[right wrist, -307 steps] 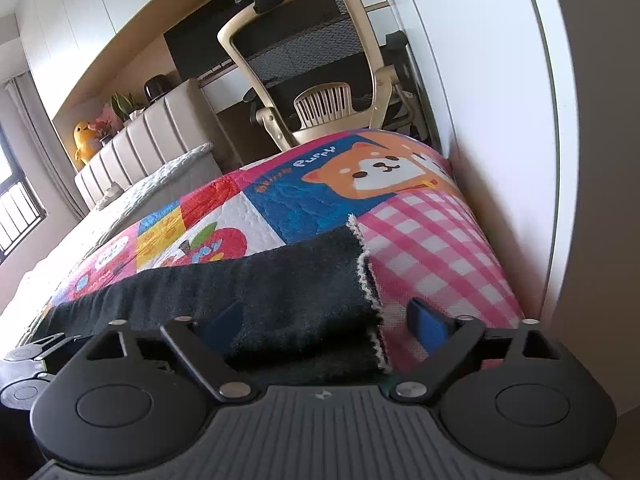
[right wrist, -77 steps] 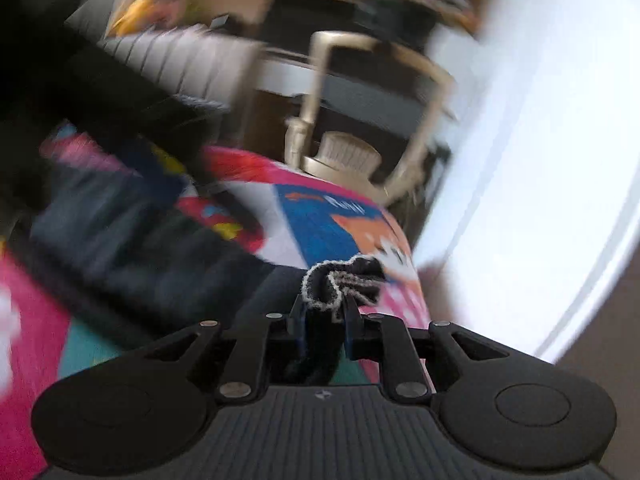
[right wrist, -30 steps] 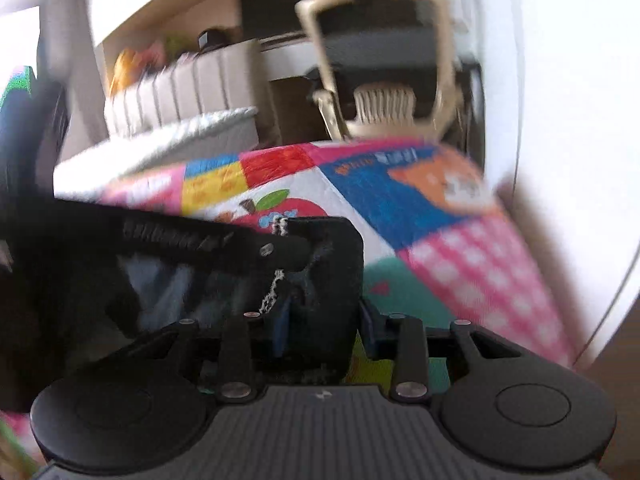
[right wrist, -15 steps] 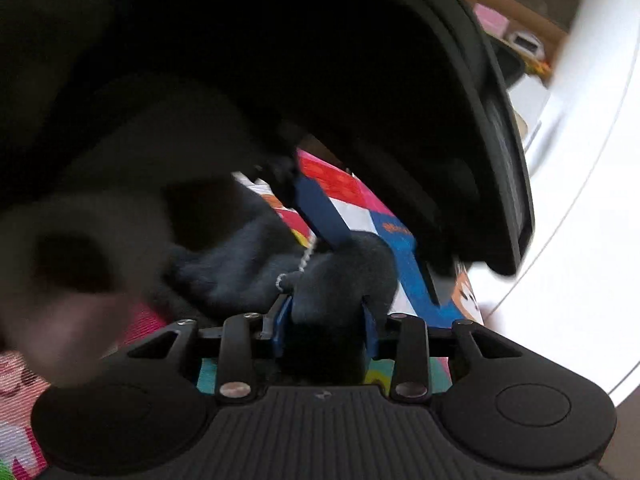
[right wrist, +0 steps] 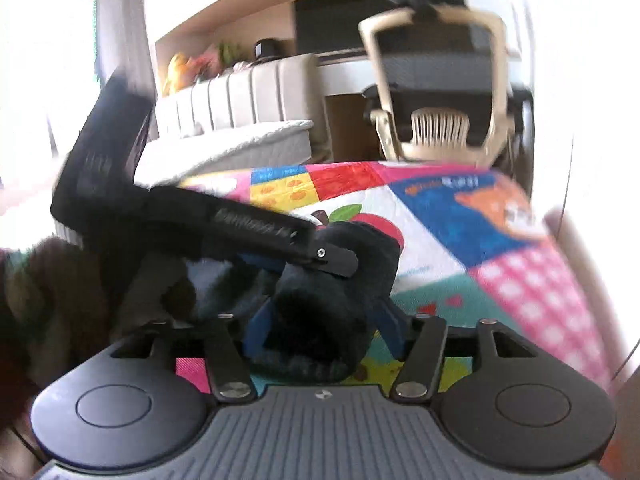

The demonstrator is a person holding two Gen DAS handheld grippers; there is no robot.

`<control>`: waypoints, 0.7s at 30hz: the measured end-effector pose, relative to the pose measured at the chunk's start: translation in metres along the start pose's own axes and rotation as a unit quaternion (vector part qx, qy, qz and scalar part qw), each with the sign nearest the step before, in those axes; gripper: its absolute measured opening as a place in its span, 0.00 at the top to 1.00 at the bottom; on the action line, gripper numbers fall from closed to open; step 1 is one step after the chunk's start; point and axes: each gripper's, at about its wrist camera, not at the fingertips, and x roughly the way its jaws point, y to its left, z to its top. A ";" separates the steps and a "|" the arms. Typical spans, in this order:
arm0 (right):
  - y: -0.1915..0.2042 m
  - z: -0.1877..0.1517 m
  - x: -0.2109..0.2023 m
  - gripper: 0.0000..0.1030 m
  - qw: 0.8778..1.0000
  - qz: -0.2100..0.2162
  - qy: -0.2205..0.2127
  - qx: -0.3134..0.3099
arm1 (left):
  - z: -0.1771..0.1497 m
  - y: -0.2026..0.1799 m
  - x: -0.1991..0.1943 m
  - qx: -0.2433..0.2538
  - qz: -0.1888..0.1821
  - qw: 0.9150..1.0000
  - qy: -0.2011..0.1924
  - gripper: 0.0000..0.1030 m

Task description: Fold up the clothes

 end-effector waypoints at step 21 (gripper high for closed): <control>-0.041 -0.007 0.068 0.55 0.958 0.117 0.051 0.258 | 0.002 0.032 -0.018 -0.056 -0.002 0.998 -0.011 0.28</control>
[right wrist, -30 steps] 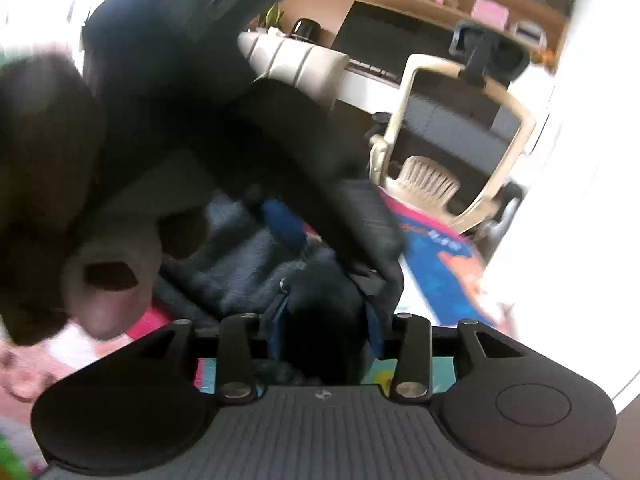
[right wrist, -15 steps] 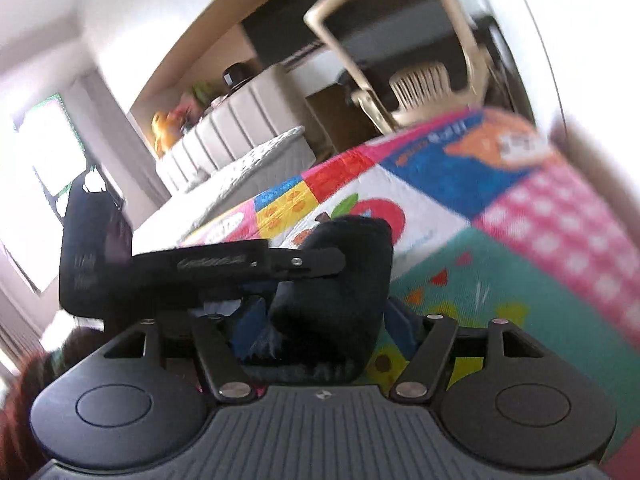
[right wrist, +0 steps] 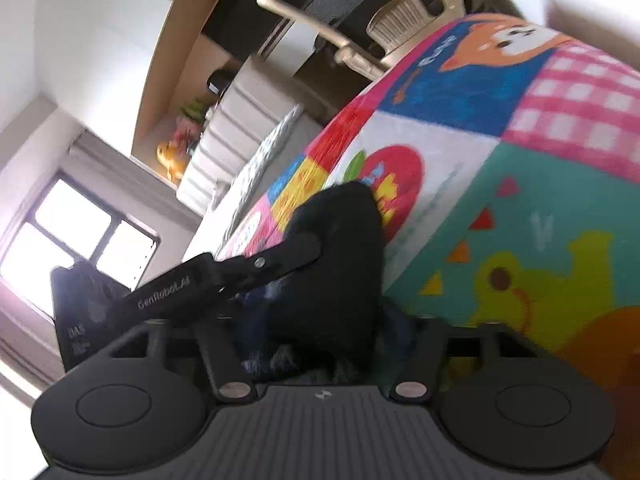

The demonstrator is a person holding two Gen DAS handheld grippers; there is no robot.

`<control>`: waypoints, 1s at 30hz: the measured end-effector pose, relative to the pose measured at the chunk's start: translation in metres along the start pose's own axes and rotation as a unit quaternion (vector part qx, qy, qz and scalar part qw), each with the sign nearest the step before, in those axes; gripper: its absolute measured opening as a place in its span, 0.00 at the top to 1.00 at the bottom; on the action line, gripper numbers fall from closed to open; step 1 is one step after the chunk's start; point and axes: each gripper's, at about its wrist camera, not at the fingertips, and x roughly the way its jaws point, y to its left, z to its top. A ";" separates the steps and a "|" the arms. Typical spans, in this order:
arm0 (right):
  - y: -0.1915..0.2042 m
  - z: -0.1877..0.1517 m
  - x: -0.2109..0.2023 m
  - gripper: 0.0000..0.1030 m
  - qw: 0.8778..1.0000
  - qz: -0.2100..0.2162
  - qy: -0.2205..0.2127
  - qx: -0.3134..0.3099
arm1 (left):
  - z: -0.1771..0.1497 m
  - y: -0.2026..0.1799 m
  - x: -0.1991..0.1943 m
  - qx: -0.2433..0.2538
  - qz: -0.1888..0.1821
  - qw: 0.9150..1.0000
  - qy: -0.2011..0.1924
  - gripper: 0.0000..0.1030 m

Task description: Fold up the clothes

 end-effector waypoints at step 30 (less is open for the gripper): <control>0.103 -0.050 -0.019 0.38 0.876 -0.125 -0.033 -0.465 | 0.003 -0.020 -0.010 0.081 0.100 0.991 -0.037 0.08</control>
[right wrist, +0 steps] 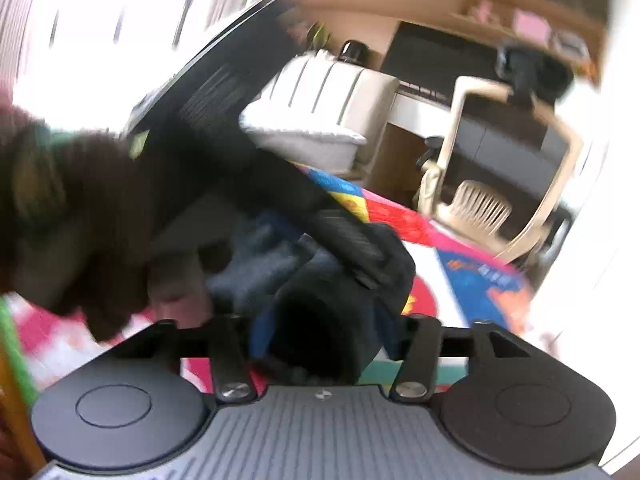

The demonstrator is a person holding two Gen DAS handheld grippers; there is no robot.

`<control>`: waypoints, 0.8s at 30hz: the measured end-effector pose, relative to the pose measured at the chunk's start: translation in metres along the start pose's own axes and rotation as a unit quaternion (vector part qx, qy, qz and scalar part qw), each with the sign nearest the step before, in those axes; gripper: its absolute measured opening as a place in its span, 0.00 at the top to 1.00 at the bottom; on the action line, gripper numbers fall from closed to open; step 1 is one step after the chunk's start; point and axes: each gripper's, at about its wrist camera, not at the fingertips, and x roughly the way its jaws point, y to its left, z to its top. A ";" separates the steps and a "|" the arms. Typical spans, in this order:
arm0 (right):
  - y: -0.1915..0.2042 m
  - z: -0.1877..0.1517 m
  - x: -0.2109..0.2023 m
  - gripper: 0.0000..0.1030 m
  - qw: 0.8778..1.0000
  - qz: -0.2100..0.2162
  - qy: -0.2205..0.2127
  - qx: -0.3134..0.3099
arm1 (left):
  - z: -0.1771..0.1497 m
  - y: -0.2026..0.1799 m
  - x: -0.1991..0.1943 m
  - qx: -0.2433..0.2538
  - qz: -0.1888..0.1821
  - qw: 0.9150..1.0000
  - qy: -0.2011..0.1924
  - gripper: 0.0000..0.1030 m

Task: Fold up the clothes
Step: 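Hold the rolled cloth with both grippers and press the fold together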

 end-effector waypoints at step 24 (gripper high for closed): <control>-0.085 -0.029 0.027 0.64 0.949 0.054 0.034 0.309 | -0.007 0.010 -0.001 -0.052 -0.072 0.996 0.011 0.08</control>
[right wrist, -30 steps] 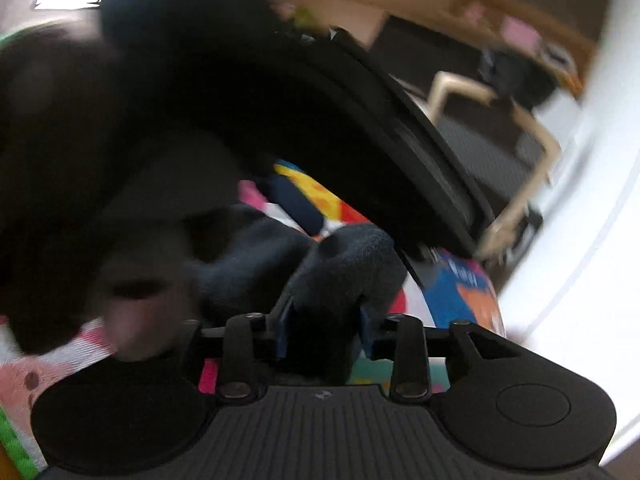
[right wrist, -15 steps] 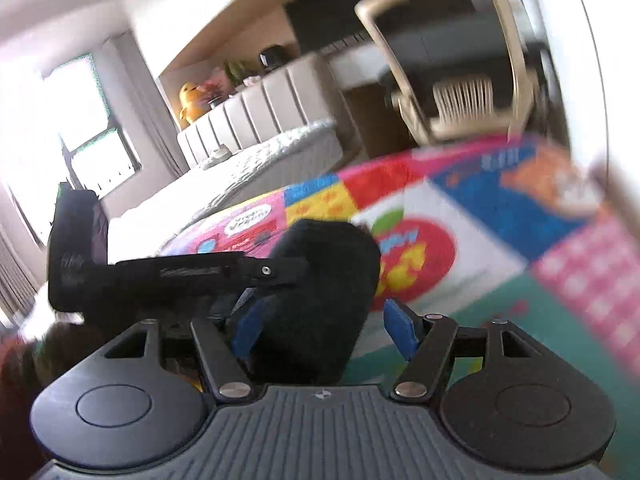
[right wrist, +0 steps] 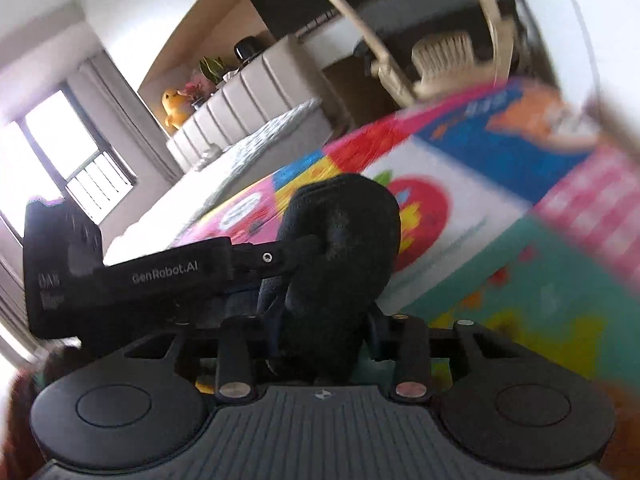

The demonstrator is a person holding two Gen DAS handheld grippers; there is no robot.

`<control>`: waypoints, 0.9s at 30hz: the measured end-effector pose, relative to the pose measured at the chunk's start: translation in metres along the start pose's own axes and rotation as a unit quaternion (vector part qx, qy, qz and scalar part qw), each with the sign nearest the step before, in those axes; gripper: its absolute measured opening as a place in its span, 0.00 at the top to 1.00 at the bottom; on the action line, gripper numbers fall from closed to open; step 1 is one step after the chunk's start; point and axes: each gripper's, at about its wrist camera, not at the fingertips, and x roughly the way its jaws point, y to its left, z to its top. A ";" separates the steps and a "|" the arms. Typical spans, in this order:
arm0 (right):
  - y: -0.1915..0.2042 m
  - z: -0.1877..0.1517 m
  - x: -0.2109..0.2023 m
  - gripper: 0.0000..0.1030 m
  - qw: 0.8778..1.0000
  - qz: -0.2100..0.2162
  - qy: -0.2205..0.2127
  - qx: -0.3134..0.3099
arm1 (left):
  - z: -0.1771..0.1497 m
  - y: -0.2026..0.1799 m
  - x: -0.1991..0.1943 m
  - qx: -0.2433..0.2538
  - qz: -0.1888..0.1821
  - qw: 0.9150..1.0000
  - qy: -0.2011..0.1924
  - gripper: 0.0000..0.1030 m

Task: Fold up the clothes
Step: 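Hold the rolled cloth with both grippers and press the fold together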

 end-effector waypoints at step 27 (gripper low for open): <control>0.068 -0.022 -0.028 0.33 0.977 -0.032 -0.026 -0.208 | 0.010 0.000 -0.015 0.037 0.060 0.997 -0.038 0.04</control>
